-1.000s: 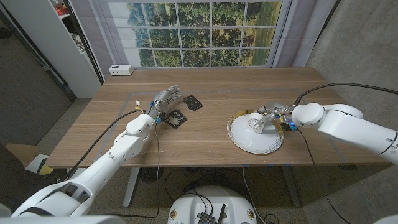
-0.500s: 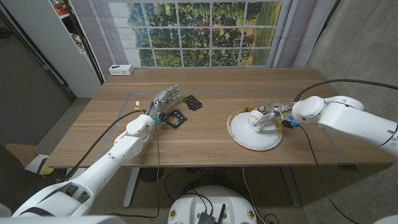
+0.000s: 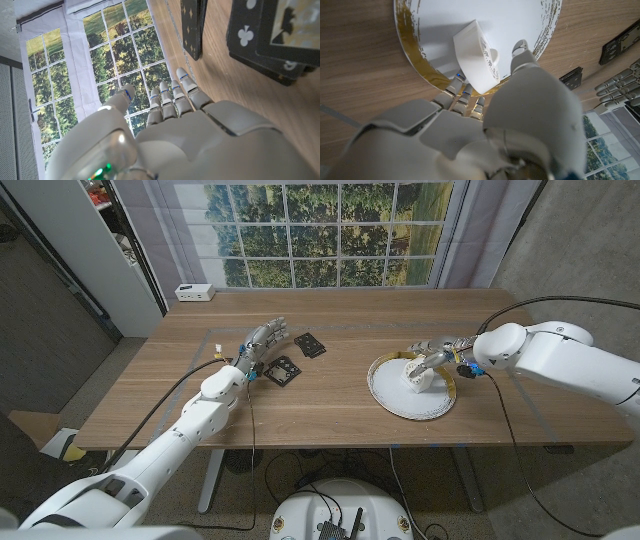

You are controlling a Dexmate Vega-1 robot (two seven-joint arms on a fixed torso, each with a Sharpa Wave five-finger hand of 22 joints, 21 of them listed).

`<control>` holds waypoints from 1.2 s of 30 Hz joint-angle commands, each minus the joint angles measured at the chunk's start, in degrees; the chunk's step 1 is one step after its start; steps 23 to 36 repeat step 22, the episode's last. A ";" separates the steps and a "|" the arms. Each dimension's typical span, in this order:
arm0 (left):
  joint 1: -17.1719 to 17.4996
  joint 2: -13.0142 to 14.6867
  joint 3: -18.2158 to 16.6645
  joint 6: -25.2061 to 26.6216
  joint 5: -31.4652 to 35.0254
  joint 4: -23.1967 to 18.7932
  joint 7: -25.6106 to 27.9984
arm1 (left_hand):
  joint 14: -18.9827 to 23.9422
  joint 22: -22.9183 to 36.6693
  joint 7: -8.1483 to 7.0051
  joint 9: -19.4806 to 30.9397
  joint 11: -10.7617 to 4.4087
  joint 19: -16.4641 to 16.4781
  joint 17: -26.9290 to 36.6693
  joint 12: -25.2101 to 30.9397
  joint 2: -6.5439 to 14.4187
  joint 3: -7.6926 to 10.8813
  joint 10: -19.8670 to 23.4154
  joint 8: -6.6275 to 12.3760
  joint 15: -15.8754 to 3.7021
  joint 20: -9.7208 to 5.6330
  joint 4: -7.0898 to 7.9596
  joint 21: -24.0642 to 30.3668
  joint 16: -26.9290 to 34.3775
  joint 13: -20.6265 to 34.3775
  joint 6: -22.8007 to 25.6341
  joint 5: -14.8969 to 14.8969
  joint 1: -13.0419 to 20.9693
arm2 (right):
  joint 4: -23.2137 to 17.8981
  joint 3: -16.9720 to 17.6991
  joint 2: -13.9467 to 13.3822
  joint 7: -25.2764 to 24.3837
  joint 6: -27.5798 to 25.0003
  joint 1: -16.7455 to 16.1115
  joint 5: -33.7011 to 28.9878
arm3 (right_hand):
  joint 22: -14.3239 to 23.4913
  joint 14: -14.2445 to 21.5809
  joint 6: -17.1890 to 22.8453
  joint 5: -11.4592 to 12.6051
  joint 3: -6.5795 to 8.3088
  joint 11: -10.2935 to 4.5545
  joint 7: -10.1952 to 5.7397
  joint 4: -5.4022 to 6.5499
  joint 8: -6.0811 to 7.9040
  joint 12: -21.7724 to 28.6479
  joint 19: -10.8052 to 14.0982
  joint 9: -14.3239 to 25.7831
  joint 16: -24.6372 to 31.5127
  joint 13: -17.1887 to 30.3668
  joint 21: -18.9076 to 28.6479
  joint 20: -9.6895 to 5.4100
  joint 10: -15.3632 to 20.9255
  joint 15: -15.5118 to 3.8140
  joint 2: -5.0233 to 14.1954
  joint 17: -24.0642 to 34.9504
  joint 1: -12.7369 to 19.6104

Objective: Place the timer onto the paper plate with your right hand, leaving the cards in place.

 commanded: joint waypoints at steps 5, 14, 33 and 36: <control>2.13 0.64 -1.06 -1.87 -0.75 -1.25 0.10 | 0.55 0.31 0.13 0.18 0.00 0.37 0.10 0.50 -0.02 0.31 0.51 0.37 -0.07 -0.02 -0.29 -0.02 0.13 0.27 0.71 0.06 -0.37 | -2.97 8.86 -0.90 -10.32 3.29 -6.73 3.62 | -0.16 -2.91 -1.31 0.54 -1.03 0.93 0.31 0.21 0.69 0.48 -0.91 -0.19 -0.92 -0.95 -1.65 0.77 -1.61 -3.78 -0.50 -2.00 -1.96; 3.27 1.47 -1.68 -2.00 -1.00 -2.77 0.46 | 0.59 0.32 0.04 0.18 -0.03 0.41 0.08 0.48 -0.06 0.34 0.56 0.43 -0.15 -0.03 -0.36 -0.13 0.10 0.35 0.95 0.06 -0.39 | -4.24 17.68 -1.19 -18.69 12.39 -15.88 4.98 | -0.31 -2.04 -1.47 0.57 -1.26 1.49 0.57 0.41 0.96 0.99 -0.38 -0.36 -0.40 -1.78 -2.56 -0.30 -0.84 -4.72 -0.41 -3.77 -2.90; 3.77 1.86 -2.03 -2.87 -1.19 -3.40 -0.13 | 0.58 0.32 0.02 0.19 -0.04 0.43 0.07 0.52 -0.06 0.37 0.72 0.42 -0.17 -0.03 -0.41 -0.22 0.07 0.41 1.02 0.06 -0.41 | -2.62 21.49 1.21 -20.13 20.84 -20.31 5.69 | -0.35 -0.12 -0.38 0.62 -1.20 1.60 1.33 0.32 1.54 1.60 1.11 -0.49 0.18 -2.64 -3.16 -0.67 1.19 -5.41 -0.06 -5.56 -3.25; 3.77 1.86 -2.03 -2.87 -1.19 -3.40 -0.13 | 0.58 0.32 0.02 0.19 -0.04 0.43 0.07 0.52 -0.06 0.37 0.72 0.42 -0.17 -0.03 -0.41 -0.22 0.07 0.41 1.02 0.06 -0.41 | -2.62 21.49 1.21 -20.13 20.84 -20.31 5.69 | -0.35 -0.12 -0.38 0.62 -1.20 1.60 1.33 0.32 1.54 1.60 1.11 -0.49 0.18 -2.64 -3.16 -0.67 1.19 -5.41 -0.06 -5.56 -3.25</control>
